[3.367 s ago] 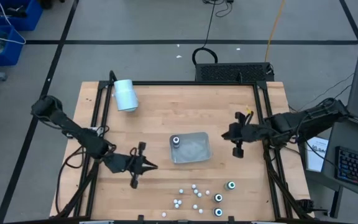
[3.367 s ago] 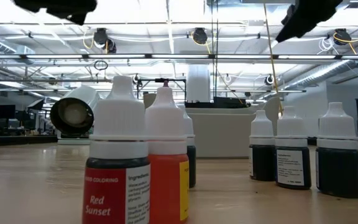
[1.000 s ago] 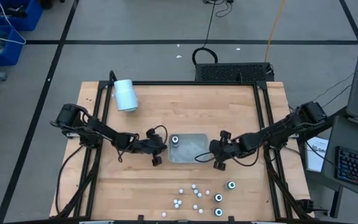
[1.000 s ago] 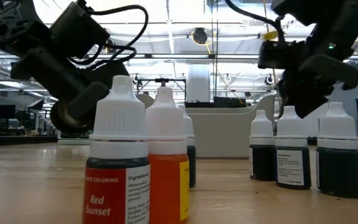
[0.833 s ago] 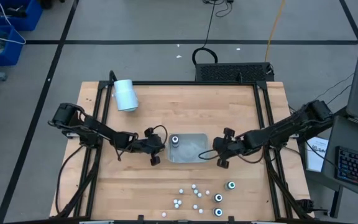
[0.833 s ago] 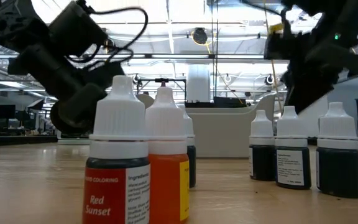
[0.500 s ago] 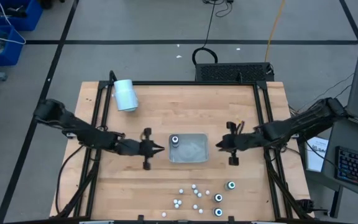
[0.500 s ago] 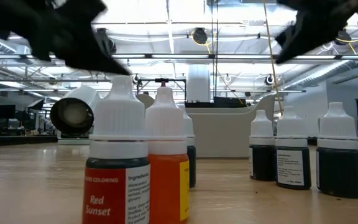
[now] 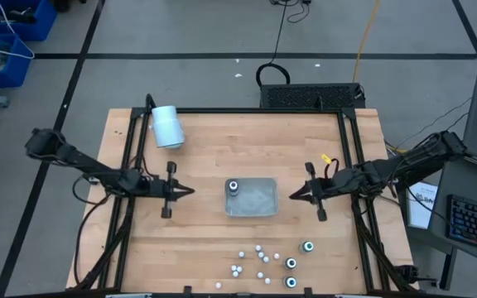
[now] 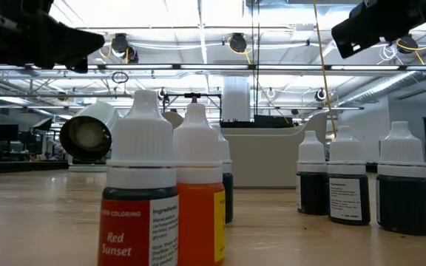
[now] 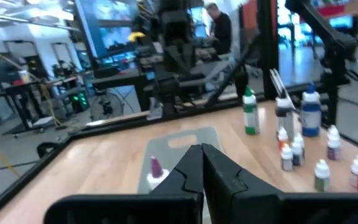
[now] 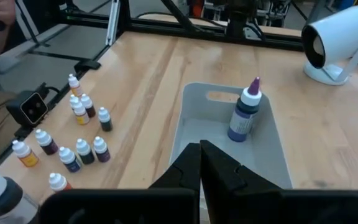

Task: Pick & Place food coloring
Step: Put the large green food coloring bottle into the bin

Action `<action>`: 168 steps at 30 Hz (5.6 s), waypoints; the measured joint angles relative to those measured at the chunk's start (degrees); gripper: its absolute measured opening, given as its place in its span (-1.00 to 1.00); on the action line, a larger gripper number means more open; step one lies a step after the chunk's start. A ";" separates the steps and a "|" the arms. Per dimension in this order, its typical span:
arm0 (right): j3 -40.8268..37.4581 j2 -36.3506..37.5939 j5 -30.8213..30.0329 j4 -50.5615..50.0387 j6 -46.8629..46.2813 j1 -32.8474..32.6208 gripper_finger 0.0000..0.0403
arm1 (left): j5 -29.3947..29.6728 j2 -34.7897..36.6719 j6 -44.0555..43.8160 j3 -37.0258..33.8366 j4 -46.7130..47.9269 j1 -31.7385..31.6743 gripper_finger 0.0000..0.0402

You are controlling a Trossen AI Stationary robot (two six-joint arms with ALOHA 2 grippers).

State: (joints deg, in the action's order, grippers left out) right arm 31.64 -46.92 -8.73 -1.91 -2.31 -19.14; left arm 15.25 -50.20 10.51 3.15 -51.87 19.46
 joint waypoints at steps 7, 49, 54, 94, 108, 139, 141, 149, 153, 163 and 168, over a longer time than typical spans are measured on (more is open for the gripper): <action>1.06 -0.53 0.02 -0.60 -2.90 -1.35 -1.00 | 0.18 1.41 -1.72 -0.50 0.70 -0.80 -0.92; 21.77 -28.00 -7.65 -31.77 -37.54 -30.15 0.55 | 0.02 1.36 -8.05 -0.53 5.46 -0.78 -0.81; 18.34 -28.00 -7.57 -27.54 -37.64 -30.30 0.54 | 0.02 1.36 -8.05 -0.52 5.46 -0.78 -0.81; 12.24 -27.96 -8.11 -17.70 -34.07 -30.47 -0.45 | 0.22 1.35 -8.00 -0.52 6.73 -0.78 -0.81; 18.19 -26.12 -13.81 -24.34 -28.22 -25.73 -0.45 | 0.26 1.36 -8.00 -0.52 6.66 -0.78 -0.81; 40.02 -40.25 -7.46 -19.02 3.69 -1.74 -0.45 | 1.32 1.34 -7.26 -0.50 6.65 -0.78 -0.81; 42.12 -42.09 -7.46 -19.11 4.72 -0.65 -0.45 | 1.33 1.34 -7.26 -0.50 6.64 -0.79 -0.81; 48.99 -49.88 -7.45 -18.91 6.45 2.24 -0.45 | 1.35 1.34 -7.32 -0.50 6.62 -0.78 -0.81; 49.22 -53.65 -7.48 -15.94 6.14 3.45 -0.44 | 1.35 1.34 -6.74 -0.50 6.65 -0.79 -0.81; 49.24 -57.11 -4.68 -15.21 4.54 7.35 -0.44 | 1.35 1.34 -6.52 -0.50 6.71 -0.78 -0.81; 49.29 -58.33 -2.78 -15.14 4.11 8.22 -0.45 | 1.35 1.34 -6.09 -0.50 6.71 -0.80 -0.81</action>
State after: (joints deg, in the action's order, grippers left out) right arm 80.93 -105.25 -11.51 -17.06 1.80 -10.92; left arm 16.60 -48.86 4.42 2.66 -45.17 18.66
